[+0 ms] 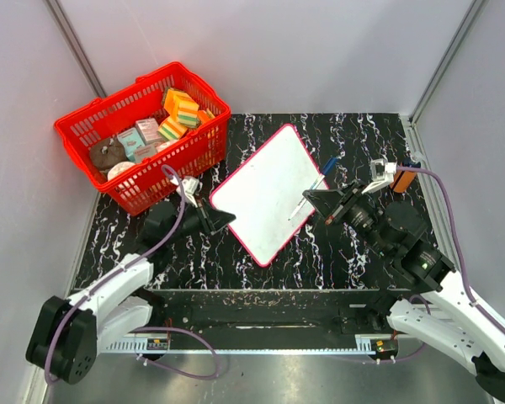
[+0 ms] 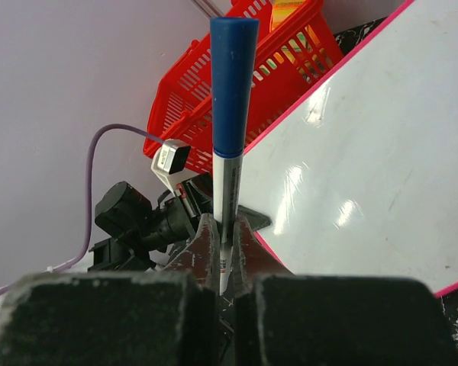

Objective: Write a sentence on the whiteboard
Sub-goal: Move the whiteboard to the center of the board.

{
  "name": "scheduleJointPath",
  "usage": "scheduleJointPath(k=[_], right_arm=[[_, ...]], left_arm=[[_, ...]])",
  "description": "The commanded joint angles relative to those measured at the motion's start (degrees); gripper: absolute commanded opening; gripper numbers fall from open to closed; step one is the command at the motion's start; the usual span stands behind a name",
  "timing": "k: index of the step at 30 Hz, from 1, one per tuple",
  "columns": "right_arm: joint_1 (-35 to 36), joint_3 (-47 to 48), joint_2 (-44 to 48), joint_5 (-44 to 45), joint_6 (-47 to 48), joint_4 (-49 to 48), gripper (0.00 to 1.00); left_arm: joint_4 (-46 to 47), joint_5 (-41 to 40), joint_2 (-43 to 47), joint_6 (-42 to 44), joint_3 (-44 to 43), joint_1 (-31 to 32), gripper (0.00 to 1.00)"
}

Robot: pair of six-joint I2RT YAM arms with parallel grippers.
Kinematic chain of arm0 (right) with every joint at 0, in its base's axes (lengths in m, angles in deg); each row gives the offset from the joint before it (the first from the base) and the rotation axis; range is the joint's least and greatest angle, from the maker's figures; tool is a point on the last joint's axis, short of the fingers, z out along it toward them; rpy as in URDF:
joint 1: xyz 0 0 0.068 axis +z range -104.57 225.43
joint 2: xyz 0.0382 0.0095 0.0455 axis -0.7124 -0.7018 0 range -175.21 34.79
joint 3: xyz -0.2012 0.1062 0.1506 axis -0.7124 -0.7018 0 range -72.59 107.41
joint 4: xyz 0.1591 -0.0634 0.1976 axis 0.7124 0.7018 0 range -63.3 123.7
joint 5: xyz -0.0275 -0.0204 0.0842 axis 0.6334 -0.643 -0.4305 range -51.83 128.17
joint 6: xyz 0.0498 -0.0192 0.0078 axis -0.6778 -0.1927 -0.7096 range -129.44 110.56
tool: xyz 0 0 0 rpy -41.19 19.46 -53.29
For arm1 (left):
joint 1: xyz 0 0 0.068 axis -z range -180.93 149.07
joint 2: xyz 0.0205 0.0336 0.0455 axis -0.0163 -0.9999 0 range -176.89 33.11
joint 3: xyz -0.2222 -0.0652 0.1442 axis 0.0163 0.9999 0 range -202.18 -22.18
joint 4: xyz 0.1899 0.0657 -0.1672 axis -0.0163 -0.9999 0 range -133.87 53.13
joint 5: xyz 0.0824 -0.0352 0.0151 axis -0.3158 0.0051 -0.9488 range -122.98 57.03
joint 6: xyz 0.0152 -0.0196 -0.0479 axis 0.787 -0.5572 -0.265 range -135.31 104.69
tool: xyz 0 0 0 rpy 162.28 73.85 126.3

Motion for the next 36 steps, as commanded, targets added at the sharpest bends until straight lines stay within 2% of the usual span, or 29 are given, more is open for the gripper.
scheduleJointPath(k=[1,9,15,25,36], right_arm=[[0.2,2.27,1.0,1.45,1.13,0.41,0.0],[0.29,2.27,2.05,1.8,1.4,1.11,0.0],[0.29,2.18,3.11,2.59,1.57,1.99,0.0],[0.2,1.65,3.9,3.12,1.48,2.79,0.0],[0.29,1.48,3.46,2.86,0.69,2.7,0.0]], left_arm=[[-7.14,10.31,-4.73,5.99,0.09,4.36,0.0],[-7.93,12.33,-12.46,8.97,-5.18,9.37,0.0],[-13.46,12.78,-17.3,13.37,-10.72,12.1,0.0],[-19.17,11.46,-16.6,14.08,-12.48,12.63,0.0],[-29.55,7.59,-11.06,14.08,-14.68,13.07,0.0]])
